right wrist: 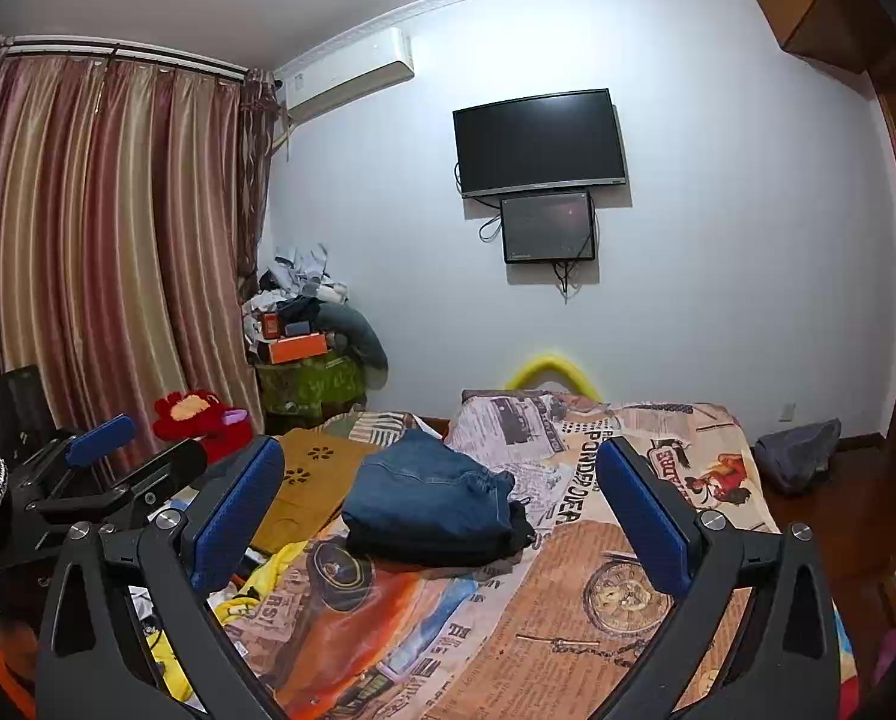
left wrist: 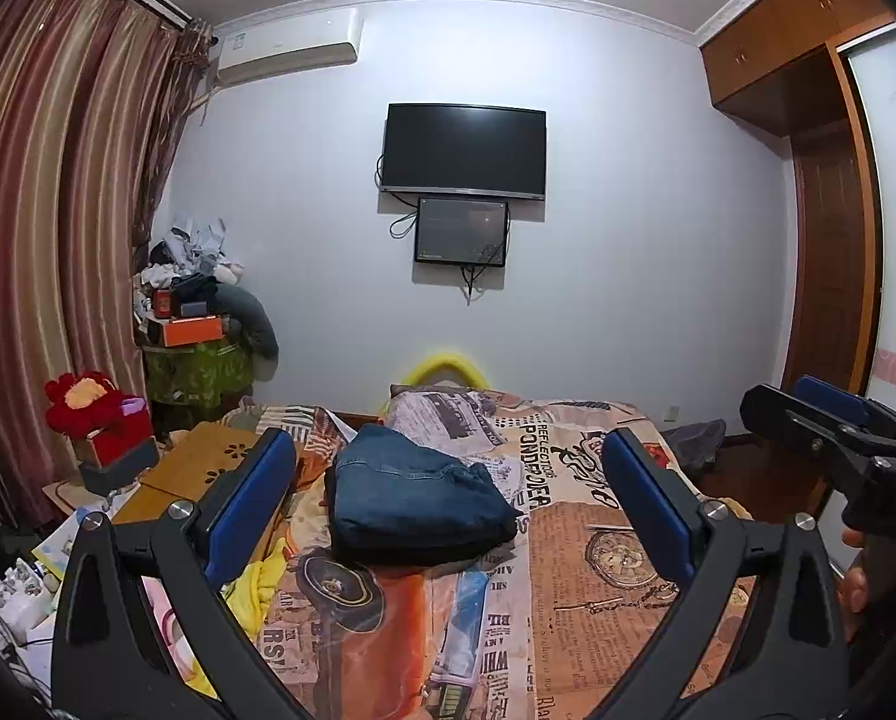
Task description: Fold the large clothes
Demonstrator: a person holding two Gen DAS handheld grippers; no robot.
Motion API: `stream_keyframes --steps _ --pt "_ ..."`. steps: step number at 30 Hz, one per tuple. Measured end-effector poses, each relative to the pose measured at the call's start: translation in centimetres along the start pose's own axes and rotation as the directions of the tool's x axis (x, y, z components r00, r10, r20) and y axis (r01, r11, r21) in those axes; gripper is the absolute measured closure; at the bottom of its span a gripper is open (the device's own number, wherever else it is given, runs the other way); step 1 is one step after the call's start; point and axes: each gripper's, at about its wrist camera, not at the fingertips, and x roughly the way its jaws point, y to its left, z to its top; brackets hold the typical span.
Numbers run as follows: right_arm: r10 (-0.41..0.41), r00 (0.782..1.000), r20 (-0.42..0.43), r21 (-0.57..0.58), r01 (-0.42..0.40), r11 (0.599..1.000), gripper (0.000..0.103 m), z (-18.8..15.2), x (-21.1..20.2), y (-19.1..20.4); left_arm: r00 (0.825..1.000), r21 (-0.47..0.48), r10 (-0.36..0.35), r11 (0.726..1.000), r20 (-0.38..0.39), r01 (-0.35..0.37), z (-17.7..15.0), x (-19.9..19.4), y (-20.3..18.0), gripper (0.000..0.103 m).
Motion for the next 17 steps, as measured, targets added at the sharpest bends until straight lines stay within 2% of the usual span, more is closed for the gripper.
stream_keyframes --steps 17 --pt "-0.005 1.0 -0.022 -0.006 0.005 1.0 0.0 -0.28 0.77 0.08 1.0 -0.002 -0.009 1.0 -0.022 0.009 -0.61 0.73 0.23 0.001"
